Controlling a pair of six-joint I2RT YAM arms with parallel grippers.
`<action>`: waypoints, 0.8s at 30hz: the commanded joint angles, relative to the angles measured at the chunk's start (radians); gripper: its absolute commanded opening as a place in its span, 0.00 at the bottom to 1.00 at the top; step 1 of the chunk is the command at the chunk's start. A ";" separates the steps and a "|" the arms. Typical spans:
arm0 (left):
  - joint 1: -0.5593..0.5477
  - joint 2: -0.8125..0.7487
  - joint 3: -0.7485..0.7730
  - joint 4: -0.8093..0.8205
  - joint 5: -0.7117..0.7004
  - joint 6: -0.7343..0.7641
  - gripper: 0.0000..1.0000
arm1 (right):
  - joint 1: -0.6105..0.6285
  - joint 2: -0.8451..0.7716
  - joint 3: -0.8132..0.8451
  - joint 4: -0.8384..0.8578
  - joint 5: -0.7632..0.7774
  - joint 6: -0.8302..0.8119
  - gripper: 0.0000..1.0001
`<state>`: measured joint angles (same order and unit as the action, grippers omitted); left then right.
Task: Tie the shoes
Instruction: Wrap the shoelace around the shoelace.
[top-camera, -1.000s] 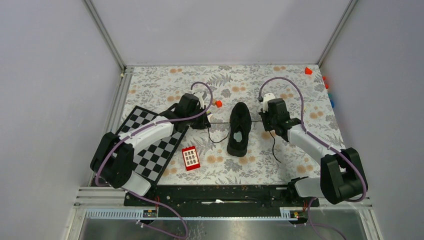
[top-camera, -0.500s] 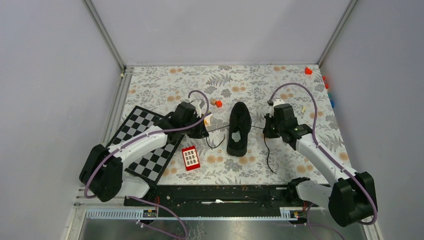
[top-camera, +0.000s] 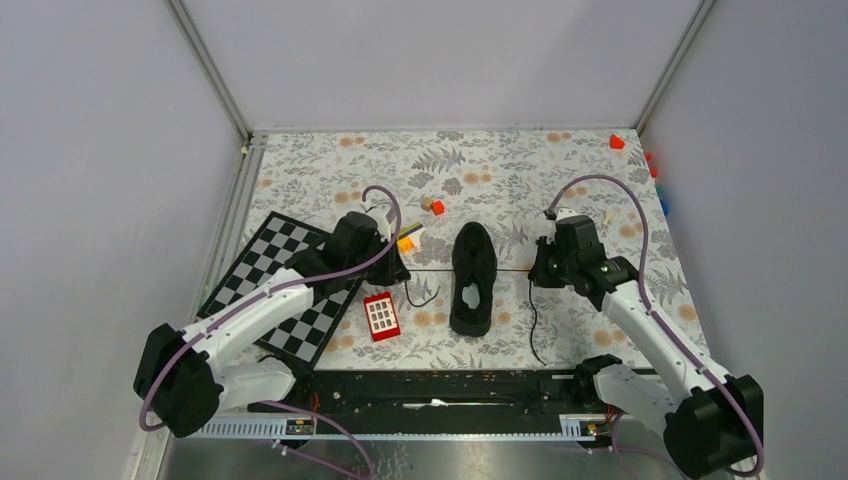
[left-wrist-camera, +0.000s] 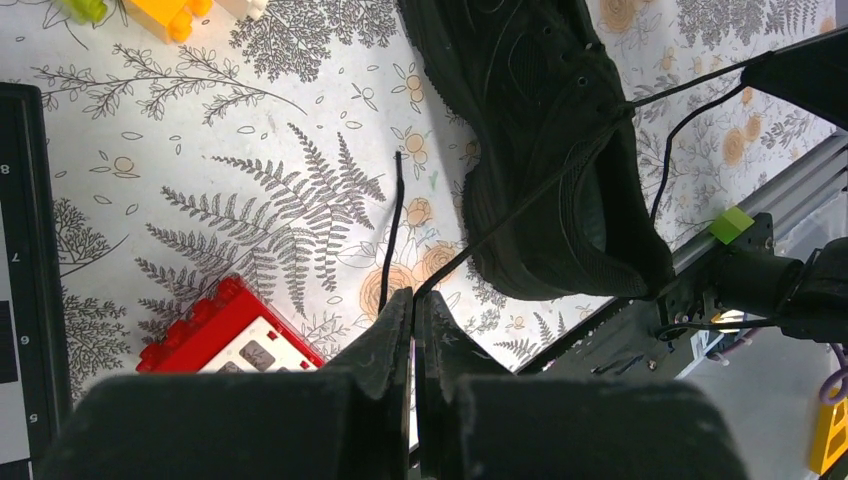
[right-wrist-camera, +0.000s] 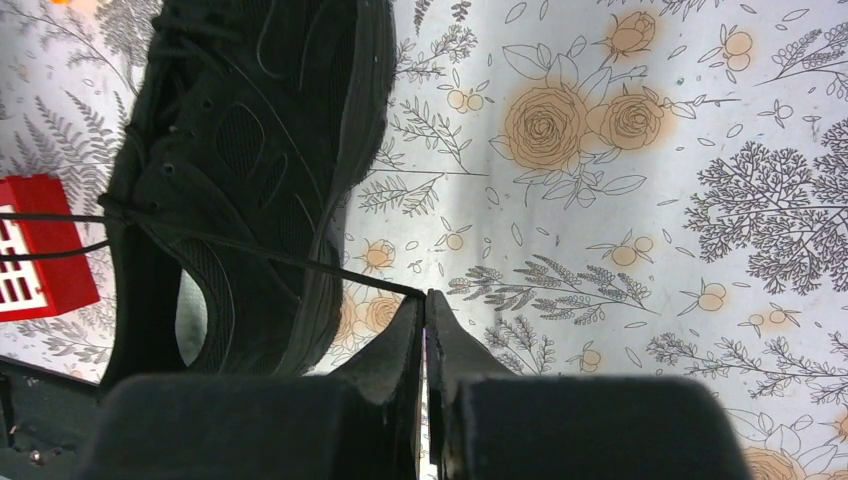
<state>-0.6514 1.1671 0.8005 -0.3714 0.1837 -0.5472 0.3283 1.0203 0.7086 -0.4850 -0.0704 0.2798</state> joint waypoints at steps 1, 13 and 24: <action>0.006 -0.061 0.019 -0.087 -0.074 0.017 0.00 | -0.011 -0.056 -0.011 -0.071 0.066 0.017 0.00; 0.005 0.050 -0.004 -0.039 -0.138 0.048 0.00 | -0.012 0.003 -0.013 -0.101 -0.061 0.014 0.00; -0.001 0.160 0.071 -0.026 -0.152 0.156 0.00 | -0.012 0.131 0.045 -0.101 -0.033 -0.031 0.06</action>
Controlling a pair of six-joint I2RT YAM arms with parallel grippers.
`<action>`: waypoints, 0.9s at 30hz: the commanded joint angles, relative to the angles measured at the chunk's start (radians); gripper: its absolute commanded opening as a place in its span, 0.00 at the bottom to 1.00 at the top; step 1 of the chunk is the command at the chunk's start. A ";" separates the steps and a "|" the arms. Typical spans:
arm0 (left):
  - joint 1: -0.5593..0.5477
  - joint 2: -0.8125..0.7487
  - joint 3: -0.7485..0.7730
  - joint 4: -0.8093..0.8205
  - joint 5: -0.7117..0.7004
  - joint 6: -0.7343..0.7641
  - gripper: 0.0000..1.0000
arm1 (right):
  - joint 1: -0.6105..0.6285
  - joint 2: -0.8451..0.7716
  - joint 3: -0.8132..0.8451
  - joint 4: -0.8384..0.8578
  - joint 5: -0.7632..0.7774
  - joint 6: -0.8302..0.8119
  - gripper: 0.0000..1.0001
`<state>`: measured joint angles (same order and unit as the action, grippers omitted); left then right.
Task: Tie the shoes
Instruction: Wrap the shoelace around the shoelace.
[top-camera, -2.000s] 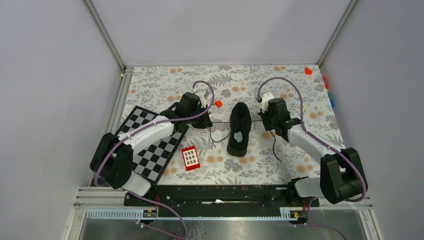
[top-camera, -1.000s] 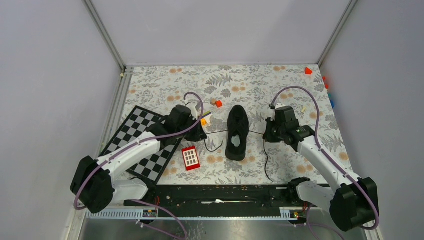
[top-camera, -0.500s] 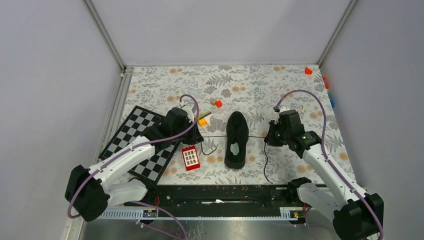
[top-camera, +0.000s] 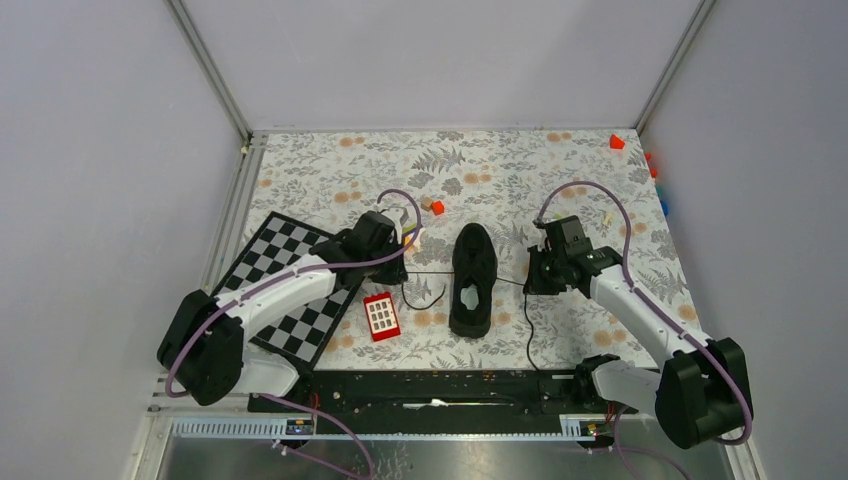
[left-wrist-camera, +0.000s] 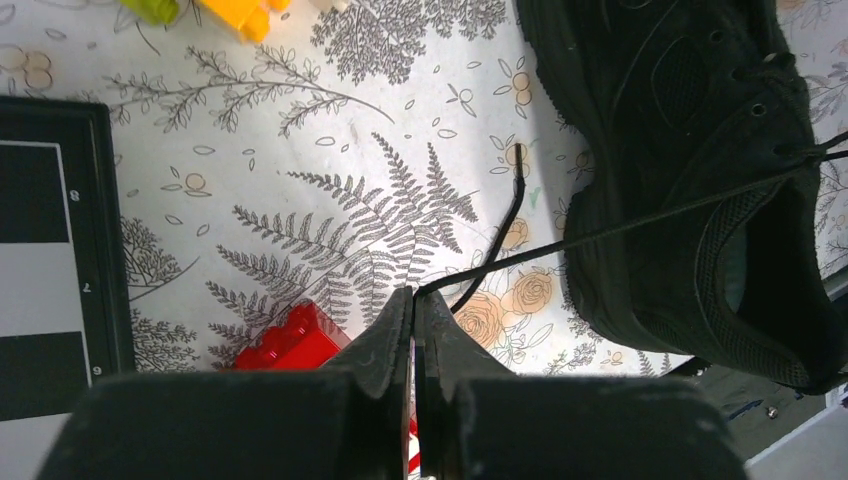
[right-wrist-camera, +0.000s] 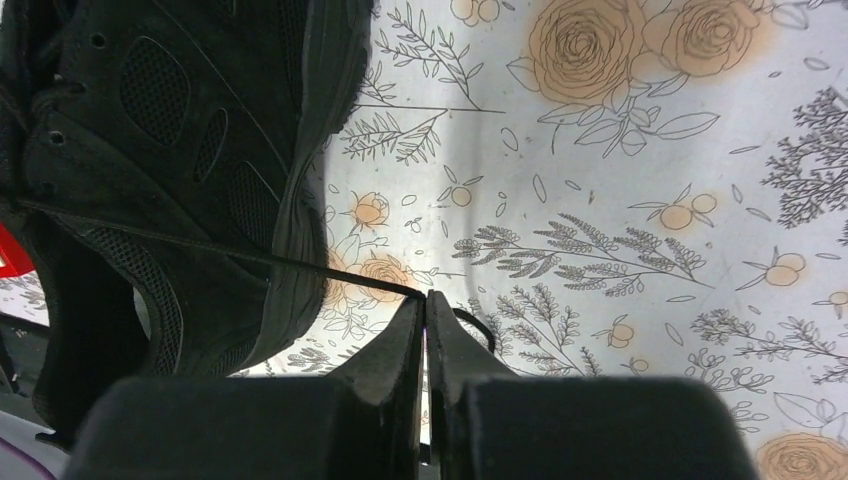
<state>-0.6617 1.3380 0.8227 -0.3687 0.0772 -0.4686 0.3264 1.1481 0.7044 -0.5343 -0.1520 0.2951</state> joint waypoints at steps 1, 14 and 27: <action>0.008 -0.018 0.053 -0.032 -0.033 0.089 0.00 | -0.010 0.001 0.052 -0.054 0.038 -0.054 0.13; 0.008 -0.088 0.198 -0.145 -0.037 0.069 0.51 | -0.010 -0.124 0.097 -0.080 0.018 -0.117 0.65; -0.091 0.011 0.208 0.014 0.190 -0.348 0.56 | -0.010 -0.182 0.074 -0.031 0.034 -0.092 0.64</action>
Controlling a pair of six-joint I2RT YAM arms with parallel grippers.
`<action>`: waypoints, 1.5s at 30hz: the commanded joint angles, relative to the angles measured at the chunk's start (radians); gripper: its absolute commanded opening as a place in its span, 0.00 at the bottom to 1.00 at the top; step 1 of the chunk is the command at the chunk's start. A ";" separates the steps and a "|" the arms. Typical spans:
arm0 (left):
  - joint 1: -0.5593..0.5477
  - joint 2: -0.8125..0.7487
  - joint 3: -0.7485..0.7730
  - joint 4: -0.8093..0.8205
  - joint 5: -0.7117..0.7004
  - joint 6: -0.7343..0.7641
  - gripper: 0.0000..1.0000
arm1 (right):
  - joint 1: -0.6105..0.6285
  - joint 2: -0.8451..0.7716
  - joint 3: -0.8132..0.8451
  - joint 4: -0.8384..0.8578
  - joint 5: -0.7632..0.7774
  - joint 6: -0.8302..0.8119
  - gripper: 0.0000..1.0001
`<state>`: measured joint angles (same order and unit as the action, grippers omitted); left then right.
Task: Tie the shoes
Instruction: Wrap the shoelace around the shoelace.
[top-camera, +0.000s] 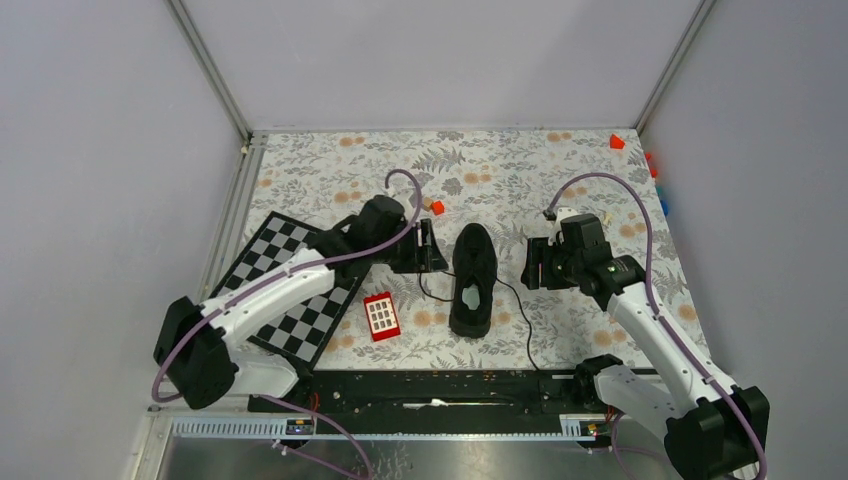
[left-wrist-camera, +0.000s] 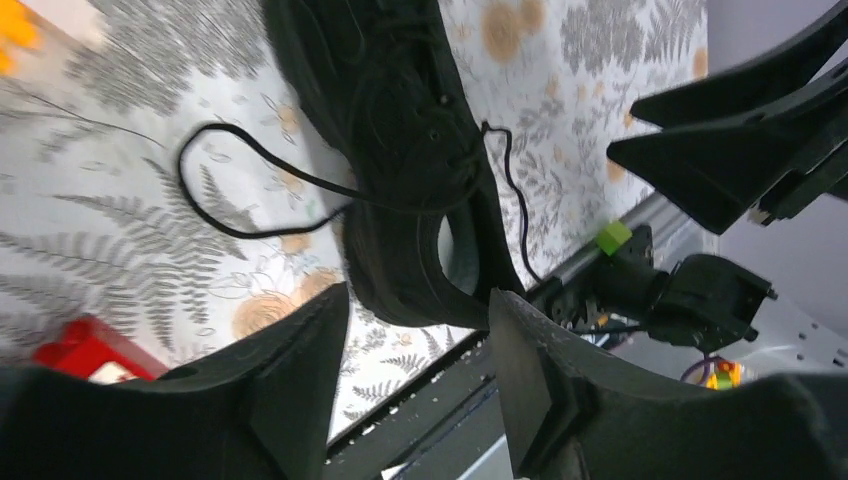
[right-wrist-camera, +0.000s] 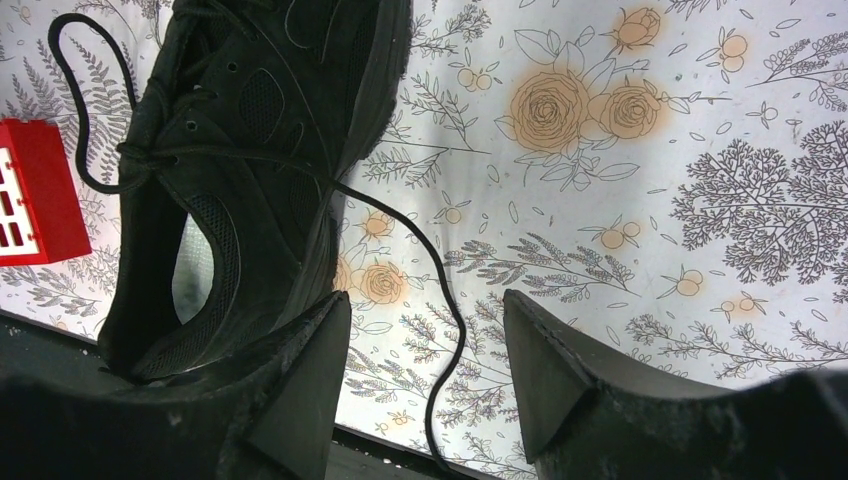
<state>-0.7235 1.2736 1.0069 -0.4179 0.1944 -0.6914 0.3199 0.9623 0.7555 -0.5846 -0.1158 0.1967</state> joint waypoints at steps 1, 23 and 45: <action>-0.029 0.084 0.007 0.083 0.071 -0.181 0.56 | -0.004 0.002 0.020 0.021 -0.003 0.007 0.64; -0.026 0.246 -0.165 0.519 -0.042 -0.542 0.58 | -0.002 -0.035 0.056 0.004 -0.091 -0.040 0.67; -0.002 0.172 -0.065 0.329 -0.035 -0.468 0.00 | 0.333 0.088 0.154 0.312 -0.222 -0.426 0.52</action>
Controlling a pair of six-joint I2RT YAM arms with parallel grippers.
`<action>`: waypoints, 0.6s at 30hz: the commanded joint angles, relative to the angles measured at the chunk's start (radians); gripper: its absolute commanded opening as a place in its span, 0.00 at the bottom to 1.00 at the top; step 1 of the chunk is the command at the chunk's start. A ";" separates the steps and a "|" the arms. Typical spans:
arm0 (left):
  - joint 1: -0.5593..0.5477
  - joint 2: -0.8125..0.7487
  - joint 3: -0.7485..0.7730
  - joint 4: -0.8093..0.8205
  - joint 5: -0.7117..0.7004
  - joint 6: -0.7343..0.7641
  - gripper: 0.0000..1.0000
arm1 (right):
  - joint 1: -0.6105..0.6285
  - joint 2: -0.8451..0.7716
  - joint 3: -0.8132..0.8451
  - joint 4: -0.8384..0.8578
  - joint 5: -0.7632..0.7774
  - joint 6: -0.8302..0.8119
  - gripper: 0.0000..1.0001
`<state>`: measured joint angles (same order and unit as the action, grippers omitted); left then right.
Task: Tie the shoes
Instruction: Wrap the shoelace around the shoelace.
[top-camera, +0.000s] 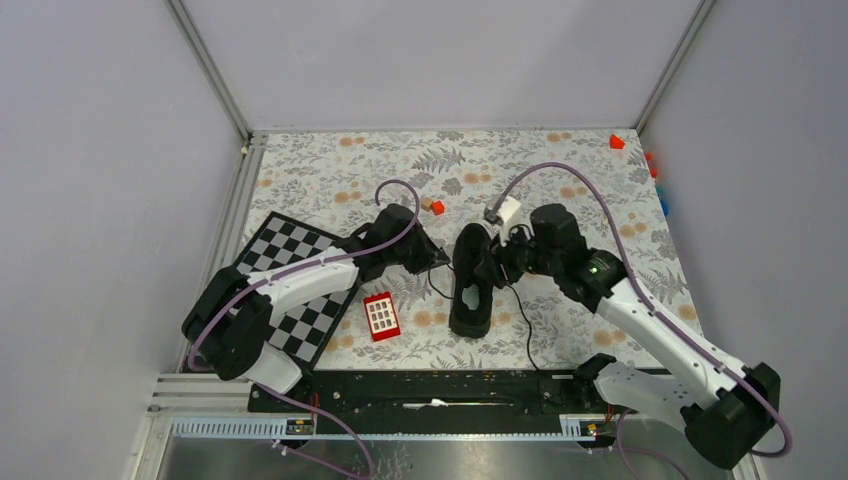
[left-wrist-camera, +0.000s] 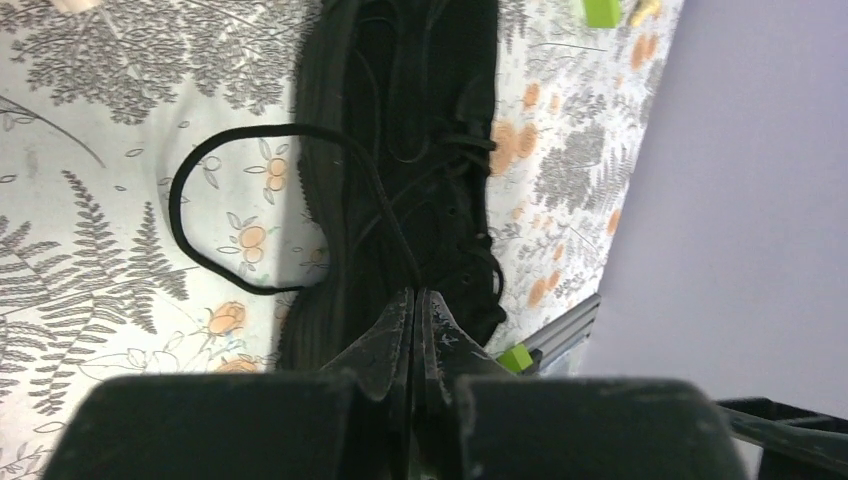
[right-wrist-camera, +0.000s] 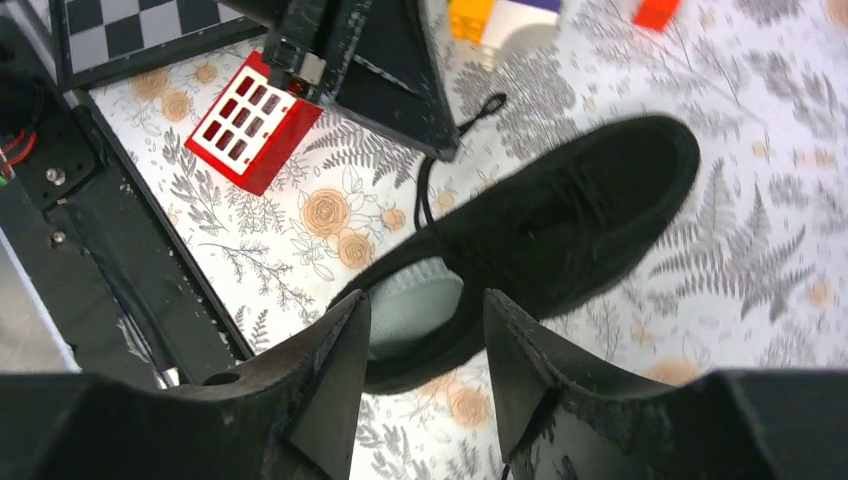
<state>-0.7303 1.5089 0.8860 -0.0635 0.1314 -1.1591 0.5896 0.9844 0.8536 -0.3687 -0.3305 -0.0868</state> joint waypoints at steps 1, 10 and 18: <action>0.006 -0.065 0.057 -0.026 0.039 -0.009 0.00 | 0.077 0.086 0.058 0.112 -0.010 -0.168 0.52; 0.021 -0.071 0.051 0.034 0.127 -0.076 0.00 | 0.107 0.223 0.087 0.166 -0.072 -0.221 0.50; 0.025 -0.093 0.066 0.005 0.097 -0.065 0.00 | 0.121 0.301 0.088 0.176 -0.093 -0.223 0.50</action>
<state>-0.7124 1.4593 0.9031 -0.0818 0.2237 -1.2095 0.6926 1.2484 0.8986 -0.2329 -0.3950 -0.2867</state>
